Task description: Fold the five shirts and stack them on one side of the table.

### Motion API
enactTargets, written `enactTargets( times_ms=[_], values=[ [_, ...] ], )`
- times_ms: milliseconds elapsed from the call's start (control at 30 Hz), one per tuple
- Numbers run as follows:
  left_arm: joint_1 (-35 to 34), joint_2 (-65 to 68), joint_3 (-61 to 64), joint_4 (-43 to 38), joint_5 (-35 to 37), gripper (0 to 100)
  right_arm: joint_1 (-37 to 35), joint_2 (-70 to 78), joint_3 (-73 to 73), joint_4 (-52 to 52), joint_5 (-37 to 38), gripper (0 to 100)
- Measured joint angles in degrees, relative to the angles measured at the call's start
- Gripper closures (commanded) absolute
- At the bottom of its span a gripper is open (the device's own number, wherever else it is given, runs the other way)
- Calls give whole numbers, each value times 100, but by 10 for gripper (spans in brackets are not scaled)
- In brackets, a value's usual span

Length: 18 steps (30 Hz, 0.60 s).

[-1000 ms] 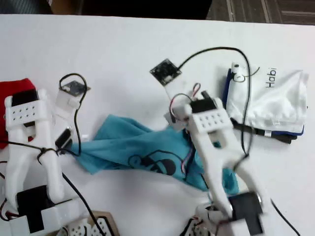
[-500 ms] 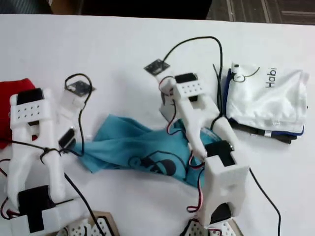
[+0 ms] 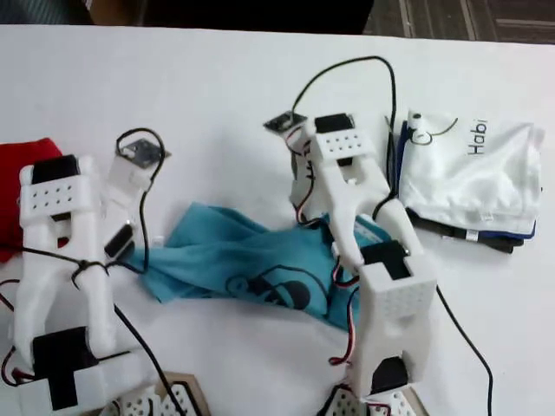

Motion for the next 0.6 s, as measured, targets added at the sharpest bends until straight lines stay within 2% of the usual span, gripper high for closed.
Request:
enactTargets(
  times_ms=[100, 200, 433, 600],
  values=[
    [0, 0, 0, 0, 0, 974, 0, 176, 0, -211, 0, 831],
    [0, 0, 0, 0, 0, 974, 0, 211, -44, -360, 0, 991],
    [0, 0, -9, -123, 0, 974, 0, 211, -1468, -343, 0, 977],
    [0, 0, -835, -211, 0, 974, -237, 149, -3288, -123, 0, 977]
  ],
)
